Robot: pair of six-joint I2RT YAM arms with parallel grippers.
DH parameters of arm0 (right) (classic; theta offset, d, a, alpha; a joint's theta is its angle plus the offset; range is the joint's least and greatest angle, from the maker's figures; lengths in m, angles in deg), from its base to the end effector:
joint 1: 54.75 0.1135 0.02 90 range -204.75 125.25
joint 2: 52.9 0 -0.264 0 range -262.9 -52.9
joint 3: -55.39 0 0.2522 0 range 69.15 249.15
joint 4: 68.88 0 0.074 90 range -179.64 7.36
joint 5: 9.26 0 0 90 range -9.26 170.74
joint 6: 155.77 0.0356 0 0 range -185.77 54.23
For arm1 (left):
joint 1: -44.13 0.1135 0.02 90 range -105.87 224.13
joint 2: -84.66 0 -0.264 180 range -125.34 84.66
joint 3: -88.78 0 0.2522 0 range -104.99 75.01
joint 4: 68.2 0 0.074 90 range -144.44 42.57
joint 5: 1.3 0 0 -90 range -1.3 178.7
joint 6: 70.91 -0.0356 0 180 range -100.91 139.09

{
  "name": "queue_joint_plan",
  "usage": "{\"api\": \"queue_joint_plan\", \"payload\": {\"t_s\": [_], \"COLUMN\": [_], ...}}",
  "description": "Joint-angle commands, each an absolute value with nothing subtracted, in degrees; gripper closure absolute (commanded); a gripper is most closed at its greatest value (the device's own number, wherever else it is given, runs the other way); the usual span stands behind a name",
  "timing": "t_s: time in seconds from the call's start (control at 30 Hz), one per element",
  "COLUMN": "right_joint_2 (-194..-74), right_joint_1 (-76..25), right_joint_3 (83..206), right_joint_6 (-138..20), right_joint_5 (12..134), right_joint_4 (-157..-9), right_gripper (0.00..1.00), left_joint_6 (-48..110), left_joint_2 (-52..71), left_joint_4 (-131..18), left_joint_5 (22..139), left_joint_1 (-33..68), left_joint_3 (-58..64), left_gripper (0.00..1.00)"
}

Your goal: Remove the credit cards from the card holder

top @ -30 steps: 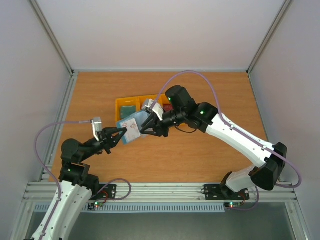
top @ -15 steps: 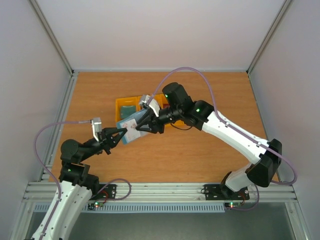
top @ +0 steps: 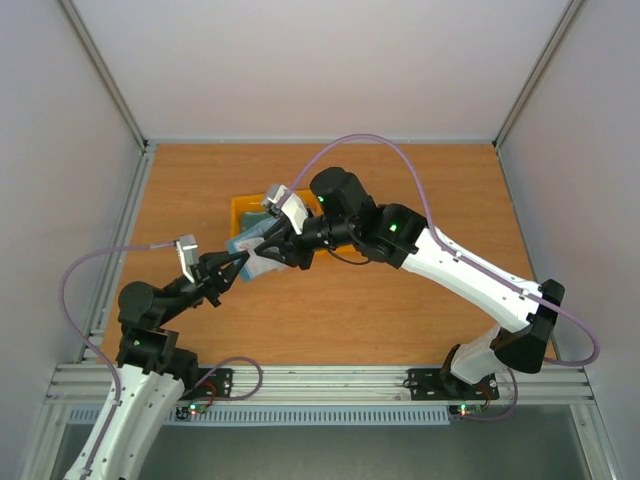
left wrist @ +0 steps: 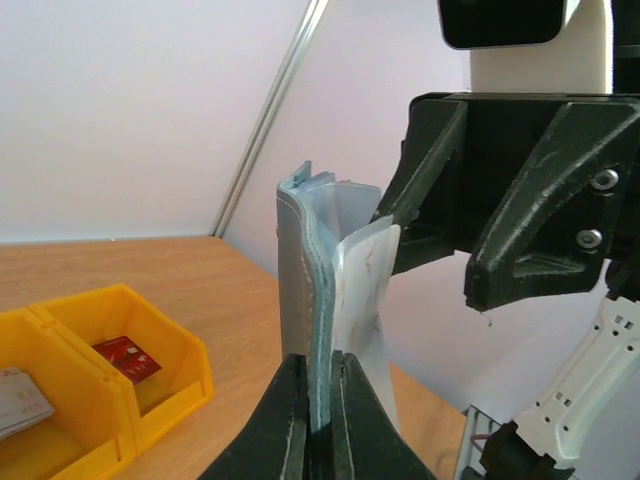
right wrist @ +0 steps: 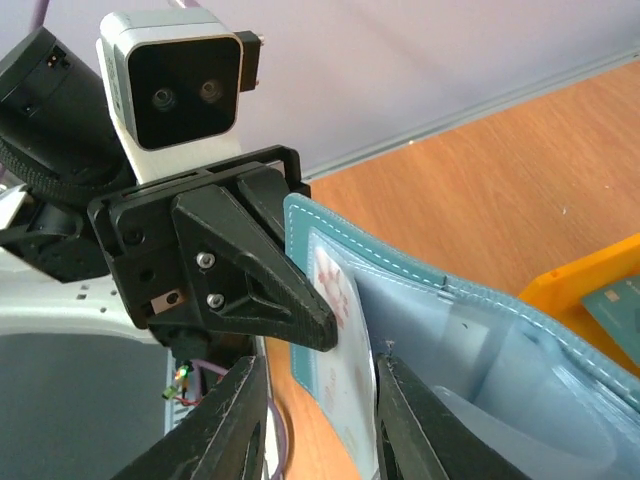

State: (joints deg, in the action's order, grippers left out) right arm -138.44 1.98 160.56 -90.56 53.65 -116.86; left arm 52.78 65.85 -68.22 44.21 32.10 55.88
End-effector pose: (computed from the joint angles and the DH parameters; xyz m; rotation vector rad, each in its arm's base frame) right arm 0.1675 0.2848 0.4112 -1.5914 1.3863 0.8268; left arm 0.1035 -0.0476 0.2842 0.4350 1.4365 -1.1631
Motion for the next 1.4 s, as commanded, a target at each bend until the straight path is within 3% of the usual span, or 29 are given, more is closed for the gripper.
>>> {"api": "queue_joint_plan", "payload": {"t_s": [0.0, 0.1, 0.27, 0.57, 0.77, 0.9, 1.0, 1.37], "right_joint_2": [-139.8, -138.6, -134.0, -128.1, -126.4, -127.1, -131.2, -140.0], "right_joint_1": [7.4, 8.6, 6.5, -11.4, -9.9, 1.5, 5.5, -2.6], "right_joint_3": [162.5, 162.8, 160.8, 149.9, 155.2, 159.2, 160.8, 156.9], "right_joint_6": [-90.5, -93.5, -94.6, -91.1, -94.6, -99.3, -96.5, -86.3], "right_joint_5": [49.7, 49.1, 58.2, 52.7, 51.3, 50.7, 40.7, 39.3], "right_joint_4": [-111.1, -111.8, -115.0, -122.5, -128.2, -127.3, -120.9, -111.6], "right_gripper": [0.69, 0.67, 0.66, 0.66, 0.68, 0.68, 0.67, 0.72], "left_joint_6": [49.9, 49.4, 49.7, 51.0, 50.8, 50.4, 50.4, 51.8], "left_joint_2": [65.3, 65.4, 65.5, 66.3, 66.2, 65.9, 65.6, 66.0], "left_joint_4": [-64.1, -63.2, -62.7, -62.6, -62.4, -62.2, -62.2, -64.9], "left_joint_5": [47.2, 47.9, 49.2, 49.4, 49.7, 49.8, 49.9, 47.2], "left_joint_1": [32.2, 32.3, 32.3, 32.4, 32.5, 32.6, 32.7, 33.1], "left_joint_3": [55.5, 55.5, 56.1, 56.2, 56.3, 56.3, 56.3, 56.5], "left_gripper": [1.00, 1.00, 1.00, 1.00, 1.00, 1.00, 1.00, 1.00]}}
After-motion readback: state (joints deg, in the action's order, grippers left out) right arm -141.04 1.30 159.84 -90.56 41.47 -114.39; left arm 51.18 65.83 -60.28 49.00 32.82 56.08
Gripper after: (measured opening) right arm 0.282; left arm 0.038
